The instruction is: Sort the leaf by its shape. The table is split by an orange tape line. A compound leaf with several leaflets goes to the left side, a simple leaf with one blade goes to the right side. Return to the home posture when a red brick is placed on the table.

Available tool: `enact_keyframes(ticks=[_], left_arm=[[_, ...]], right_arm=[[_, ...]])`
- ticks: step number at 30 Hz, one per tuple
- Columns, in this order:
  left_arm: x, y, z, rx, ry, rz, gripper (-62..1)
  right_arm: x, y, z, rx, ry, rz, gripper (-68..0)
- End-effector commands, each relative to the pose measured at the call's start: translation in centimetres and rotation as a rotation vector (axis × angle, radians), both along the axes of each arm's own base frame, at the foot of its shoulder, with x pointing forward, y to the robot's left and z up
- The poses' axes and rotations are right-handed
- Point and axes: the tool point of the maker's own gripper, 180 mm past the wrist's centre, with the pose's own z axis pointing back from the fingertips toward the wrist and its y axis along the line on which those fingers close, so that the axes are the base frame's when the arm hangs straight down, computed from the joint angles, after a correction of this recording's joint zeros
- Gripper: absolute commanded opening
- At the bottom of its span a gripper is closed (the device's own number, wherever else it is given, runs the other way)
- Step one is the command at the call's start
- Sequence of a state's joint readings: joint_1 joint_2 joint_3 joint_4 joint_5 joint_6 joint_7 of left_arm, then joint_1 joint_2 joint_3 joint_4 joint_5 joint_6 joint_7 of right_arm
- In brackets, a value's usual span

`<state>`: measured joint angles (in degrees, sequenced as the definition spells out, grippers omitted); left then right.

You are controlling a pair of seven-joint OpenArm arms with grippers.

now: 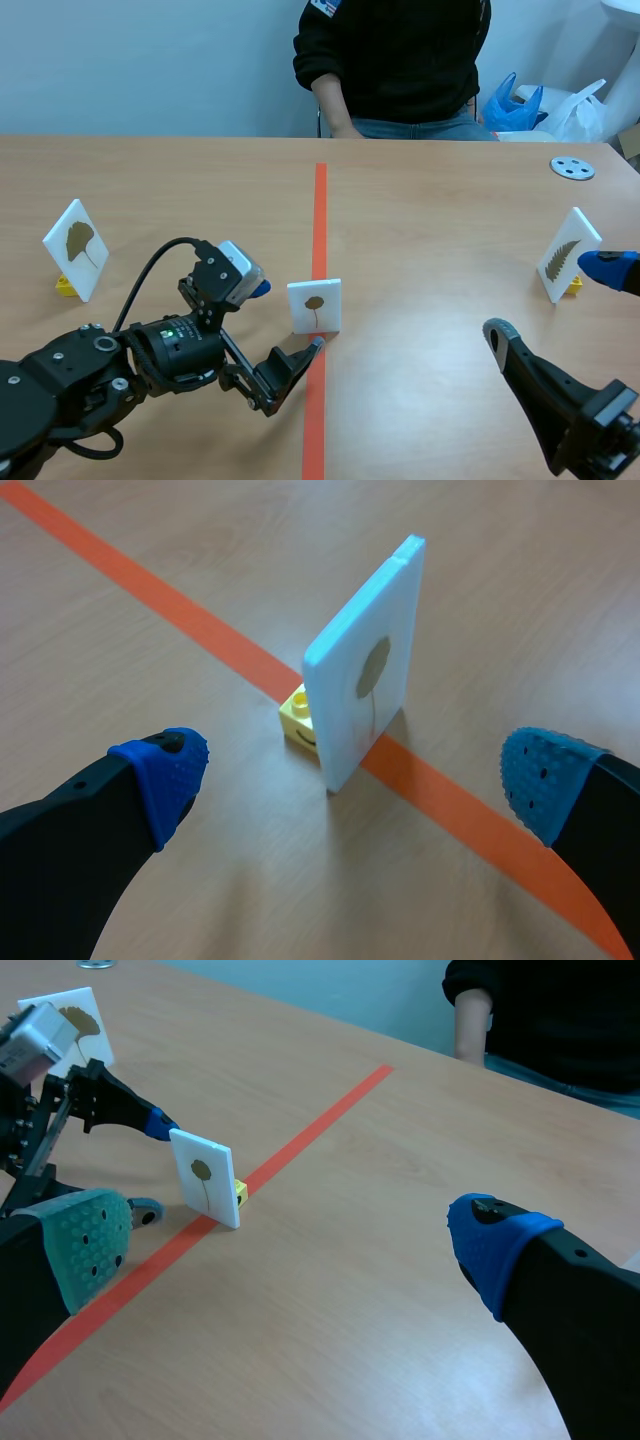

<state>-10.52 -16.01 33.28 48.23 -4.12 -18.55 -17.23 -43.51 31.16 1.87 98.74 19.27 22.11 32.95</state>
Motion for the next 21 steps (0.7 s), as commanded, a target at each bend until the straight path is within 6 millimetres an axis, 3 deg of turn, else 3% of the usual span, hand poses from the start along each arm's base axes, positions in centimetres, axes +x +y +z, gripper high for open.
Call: enact_keyframes(ticks=[1, 10, 21], left_arm=[[0.5, -1.2, 1.2, -0.028, -0.042, -0.018, 1.4], [1.3, -3.5, 1.2, -0.039, -0.059, -0.03, 0.2], [1.3, -3.7, 1.2, -0.039, -0.06, -0.028, -36.3]], right_arm=[[0.5, 0.0, 1.1, 0.003, -0.04, 0.011, 0.4], [0.5, 0.0, 1.1, 0.005, -0.04, 0.009, 0.4], [0.5, 0.0, 1.2, 0.007, -0.043, 0.009, 0.4]])
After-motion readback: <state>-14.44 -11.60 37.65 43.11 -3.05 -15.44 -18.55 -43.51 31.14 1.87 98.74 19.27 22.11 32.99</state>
